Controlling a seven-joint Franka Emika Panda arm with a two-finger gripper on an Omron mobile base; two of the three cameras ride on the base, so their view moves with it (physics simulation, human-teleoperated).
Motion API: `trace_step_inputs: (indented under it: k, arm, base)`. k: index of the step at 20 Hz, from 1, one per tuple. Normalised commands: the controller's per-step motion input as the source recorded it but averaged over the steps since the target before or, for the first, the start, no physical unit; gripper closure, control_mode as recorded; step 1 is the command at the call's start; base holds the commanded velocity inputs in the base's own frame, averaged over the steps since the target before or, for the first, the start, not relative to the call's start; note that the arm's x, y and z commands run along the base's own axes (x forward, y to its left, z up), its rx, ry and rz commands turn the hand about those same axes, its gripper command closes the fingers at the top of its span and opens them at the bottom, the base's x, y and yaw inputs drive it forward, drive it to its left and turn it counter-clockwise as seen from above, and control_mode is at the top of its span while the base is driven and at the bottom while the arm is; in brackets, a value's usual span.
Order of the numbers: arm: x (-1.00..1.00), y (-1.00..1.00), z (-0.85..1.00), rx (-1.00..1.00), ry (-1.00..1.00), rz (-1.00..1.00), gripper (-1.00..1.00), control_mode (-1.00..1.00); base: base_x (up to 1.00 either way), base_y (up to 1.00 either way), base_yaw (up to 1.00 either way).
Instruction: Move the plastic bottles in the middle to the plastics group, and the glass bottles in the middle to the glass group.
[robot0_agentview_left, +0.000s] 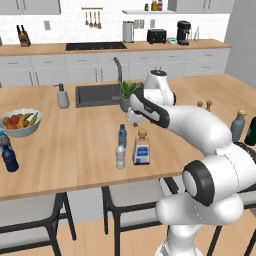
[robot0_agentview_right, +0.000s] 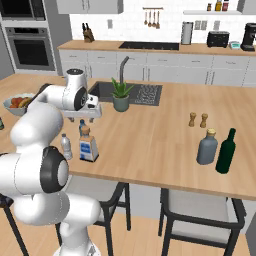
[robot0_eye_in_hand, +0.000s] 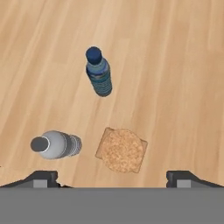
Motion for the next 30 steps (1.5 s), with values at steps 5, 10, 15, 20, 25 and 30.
trace_step_inputs:
  k: [5, 10, 15, 20, 25, 30]
  arm:
    - [-0.06, 0.00, -0.25, 0.00, 0.00, 0.03, -1.00, -1.00]
    - [-0.01, 0.03, -0.05, -0.09, 0.00, 0.00, -1.00, -1.00]
    - [0.08, 0.14, 0.04, -0.17, 0.00, 0.00, -1.00, -1.00]
    - [0.11, 0.02, 0.00, -0.05, 0.00, 0.00, -1.00, -1.00]
    - [0.08, 0.00, 0.00, 0.00, 0.00, 0.00, -1.00, -1.00]
    - [0.00, -0.03, -0.04, 0.00, 0.00, 0.00, -1.00, -1.00]
  base:
    - [0.00, 0.00, 0.00]
    - [0.00, 0.00, 0.00]
    - [0.00, 0.00, 0.00]
    - [0.00, 0.00, 0.00]
    - [0.00, 0.00, 0.00]
    - [0.00, 0.00, 0.00]
